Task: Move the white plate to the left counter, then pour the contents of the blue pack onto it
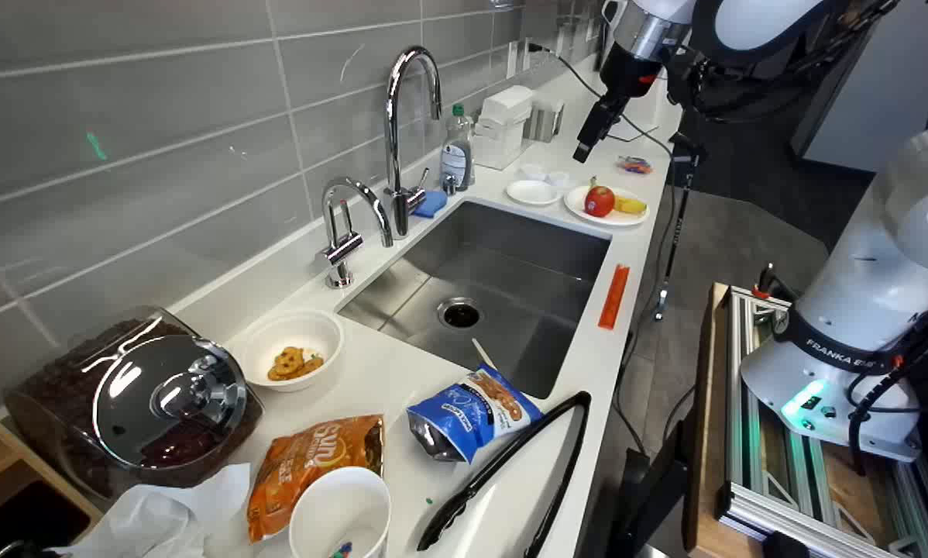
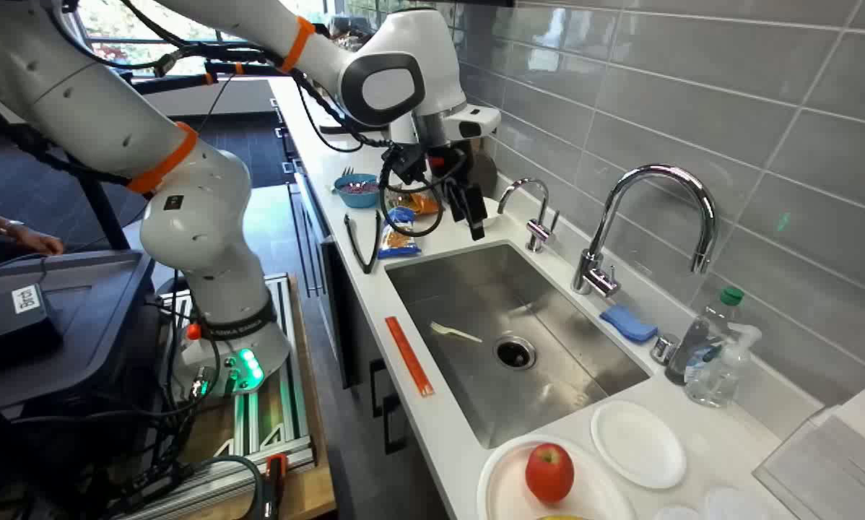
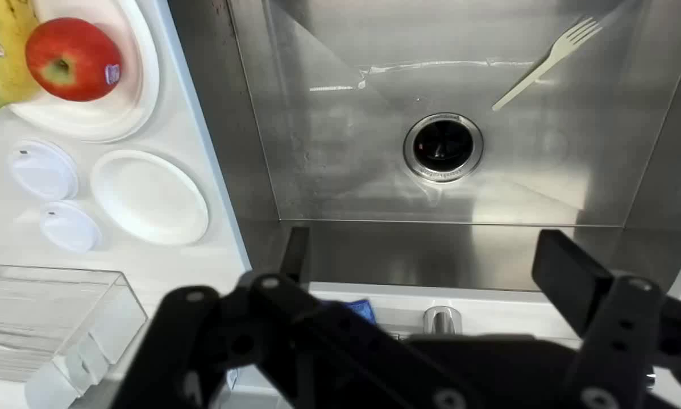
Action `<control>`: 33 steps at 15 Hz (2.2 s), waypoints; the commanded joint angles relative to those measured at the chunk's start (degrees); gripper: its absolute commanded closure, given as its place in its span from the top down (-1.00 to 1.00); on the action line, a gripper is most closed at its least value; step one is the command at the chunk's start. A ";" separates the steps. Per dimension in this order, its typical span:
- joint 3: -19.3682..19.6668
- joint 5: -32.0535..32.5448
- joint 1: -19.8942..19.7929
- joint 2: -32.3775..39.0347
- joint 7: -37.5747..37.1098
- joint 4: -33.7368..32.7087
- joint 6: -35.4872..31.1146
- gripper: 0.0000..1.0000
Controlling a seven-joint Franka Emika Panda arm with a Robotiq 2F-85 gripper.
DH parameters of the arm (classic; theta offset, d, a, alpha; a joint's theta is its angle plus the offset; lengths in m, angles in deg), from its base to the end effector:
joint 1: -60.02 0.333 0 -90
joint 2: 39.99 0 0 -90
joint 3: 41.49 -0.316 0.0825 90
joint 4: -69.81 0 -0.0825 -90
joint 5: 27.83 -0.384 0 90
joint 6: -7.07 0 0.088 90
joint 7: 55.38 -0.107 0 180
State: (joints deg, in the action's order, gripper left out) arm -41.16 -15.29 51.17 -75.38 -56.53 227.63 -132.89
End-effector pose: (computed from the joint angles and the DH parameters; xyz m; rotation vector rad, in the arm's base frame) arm 0.3640 -0.0591 0.4266 2.9274 -0.0492 0.4328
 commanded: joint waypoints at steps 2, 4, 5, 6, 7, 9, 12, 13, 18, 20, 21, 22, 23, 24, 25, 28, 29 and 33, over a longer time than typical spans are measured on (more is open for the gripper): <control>0.13 0.09 0.16 0.13 -0.08 0.11 0.15 1.00; 0.13 0.09 0.16 0.27 -0.08 0.12 0.15 1.00; 0.13 0.09 0.16 0.28 -0.08 0.12 0.15 1.00; 0.13 0.09 0.16 0.28 -0.08 0.12 0.15 1.00; 0.13 0.09 0.16 0.28 -0.08 0.12 0.15 1.00; -3.37 4.00 -3.10 4.27 -5.59 -0.42 -4.28 1.00; -8.58 11.71 -7.92 11.70 -12.92 -2.07 -13.71 1.00; -11.02 15.39 -10.38 13.99 -16.07 -2.97 -16.15 1.00; -21.42 35.21 -22.35 23.57 -32.45 -10.64 -15.33 1.00; -22.40 39.70 -24.61 28.14 -36.16 -14.76 -12.97 1.00; -22.61 41.80 -25.50 30.31 -37.88 -17.09 -11.58 1.00; -22.49 42.90 -25.70 32.16 -38.54 -18.75 -10.43 1.00; -22.21 43.39 -25.82 34.33 -38.76 -20.64 -8.96 1.00; -21.24 40.35 -24.72 28.88 -35.74 -15.95 -11.84 1.00; -21.12 40.55 -24.91 30.33 -35.77 -17.14 -11.50 1.00; -21.12 40.55 -24.80 30.26 -35.70 -17.15 -11.51 1.00; -21.21 40.55 -24.78 30.02 -35.70 -17.06 -11.51 1.00; -21.57 53.01 -26.78 35.49 -49.11 -22.51 -4.27 1.00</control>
State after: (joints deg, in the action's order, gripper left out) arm -62.39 28.90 26.04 -44.68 -96.37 209.46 -141.28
